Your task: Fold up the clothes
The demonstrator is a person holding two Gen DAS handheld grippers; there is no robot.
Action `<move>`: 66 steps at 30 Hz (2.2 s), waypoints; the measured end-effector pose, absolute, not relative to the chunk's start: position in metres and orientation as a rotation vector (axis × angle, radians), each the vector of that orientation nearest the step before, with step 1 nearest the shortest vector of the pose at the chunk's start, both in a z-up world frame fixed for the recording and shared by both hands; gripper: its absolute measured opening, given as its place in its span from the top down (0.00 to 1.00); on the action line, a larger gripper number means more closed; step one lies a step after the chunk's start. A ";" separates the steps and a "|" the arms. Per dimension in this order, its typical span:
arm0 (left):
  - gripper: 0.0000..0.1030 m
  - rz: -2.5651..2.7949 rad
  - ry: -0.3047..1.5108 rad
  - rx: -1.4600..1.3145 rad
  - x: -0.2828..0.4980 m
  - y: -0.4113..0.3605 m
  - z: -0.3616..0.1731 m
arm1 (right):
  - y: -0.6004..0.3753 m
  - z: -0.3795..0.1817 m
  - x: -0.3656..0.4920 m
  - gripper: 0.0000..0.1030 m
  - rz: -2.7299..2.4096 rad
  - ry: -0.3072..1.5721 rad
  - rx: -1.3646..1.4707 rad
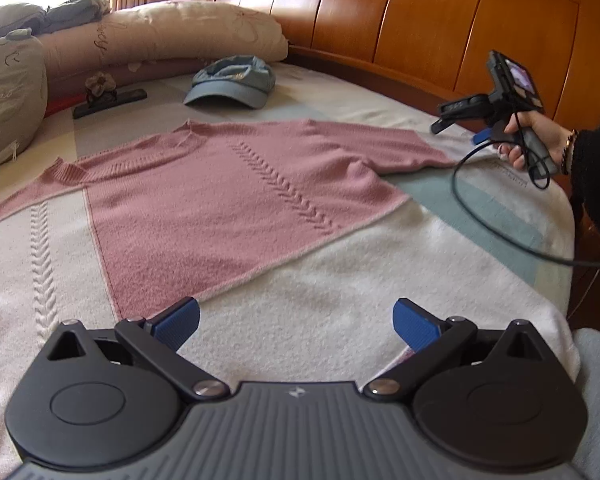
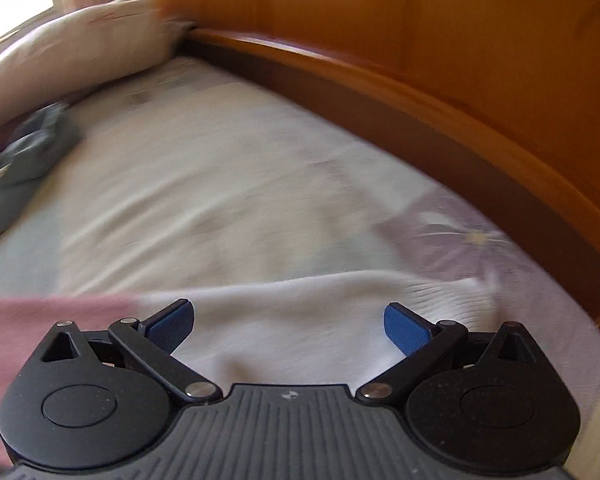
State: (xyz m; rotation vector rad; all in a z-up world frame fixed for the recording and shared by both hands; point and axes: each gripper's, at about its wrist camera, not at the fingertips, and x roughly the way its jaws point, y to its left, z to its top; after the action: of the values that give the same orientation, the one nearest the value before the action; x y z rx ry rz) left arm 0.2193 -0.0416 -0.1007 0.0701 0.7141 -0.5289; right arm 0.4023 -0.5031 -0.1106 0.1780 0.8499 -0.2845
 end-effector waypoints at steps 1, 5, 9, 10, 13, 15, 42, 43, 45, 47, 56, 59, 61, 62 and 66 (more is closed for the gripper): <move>0.01 -0.530 0.710 0.068 0.218 -0.041 -0.099 | -0.486 -0.109 0.402 0.00 -0.234 0.866 0.139; 0.01 -0.507 0.703 0.097 0.215 -0.044 -0.096 | -0.445 -0.117 0.409 0.00 -0.168 0.894 0.009; 0.01 -0.515 0.690 0.117 0.209 -0.043 -0.090 | -0.455 -0.118 0.410 0.00 -0.238 0.929 0.105; 0.01 -0.517 0.688 0.119 0.208 -0.042 -0.089 | -0.449 -0.113 0.407 0.00 -0.242 0.933 0.094; 0.01 -0.515 0.682 0.116 0.205 -0.038 -0.086 | -0.416 -0.093 0.394 0.00 -0.135 0.912 0.061; 0.01 -0.509 0.680 0.111 0.203 -0.034 -0.085 | -0.384 -0.080 0.388 0.00 -0.018 0.890 0.056; 0.01 -0.409 0.654 0.037 0.198 0.018 -0.076 | -0.269 -0.105 0.453 0.00 -0.078 1.033 -0.021; 0.01 -0.402 0.658 0.036 0.199 0.020 -0.078 | -0.271 -0.109 0.458 0.00 -0.086 1.027 -0.010; 0.01 -0.395 0.660 0.030 0.201 0.023 -0.079 | -0.276 -0.119 0.467 0.00 -0.102 1.015 0.012; 0.01 -0.392 0.656 0.019 0.202 0.026 -0.079 | -0.286 -0.123 0.476 0.00 -0.125 0.980 0.077; 0.01 -0.379 0.613 0.022 0.203 0.028 -0.070 | -0.287 -0.118 0.505 0.00 -0.116 0.949 0.064; 0.01 -0.373 0.608 0.027 0.198 0.033 -0.069 | -0.278 -0.103 0.496 0.00 -0.068 0.965 0.107; 0.01 -0.365 0.608 0.025 0.196 0.037 -0.069 | -0.265 -0.096 0.492 0.00 -0.005 1.000 0.134; 0.01 -0.361 0.610 0.025 0.195 0.039 -0.069 | -0.256 -0.094 0.489 0.00 0.032 1.020 0.145; 0.01 -0.335 0.617 0.025 0.193 0.048 -0.070 | -0.218 -0.096 0.484 0.00 0.166 1.064 0.134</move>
State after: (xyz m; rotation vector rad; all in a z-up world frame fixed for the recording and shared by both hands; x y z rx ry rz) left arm 0.1927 0.0481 -0.0699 0.0250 0.6166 -0.3353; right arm 0.4843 -0.2180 -0.0958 0.1339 1.0643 0.1665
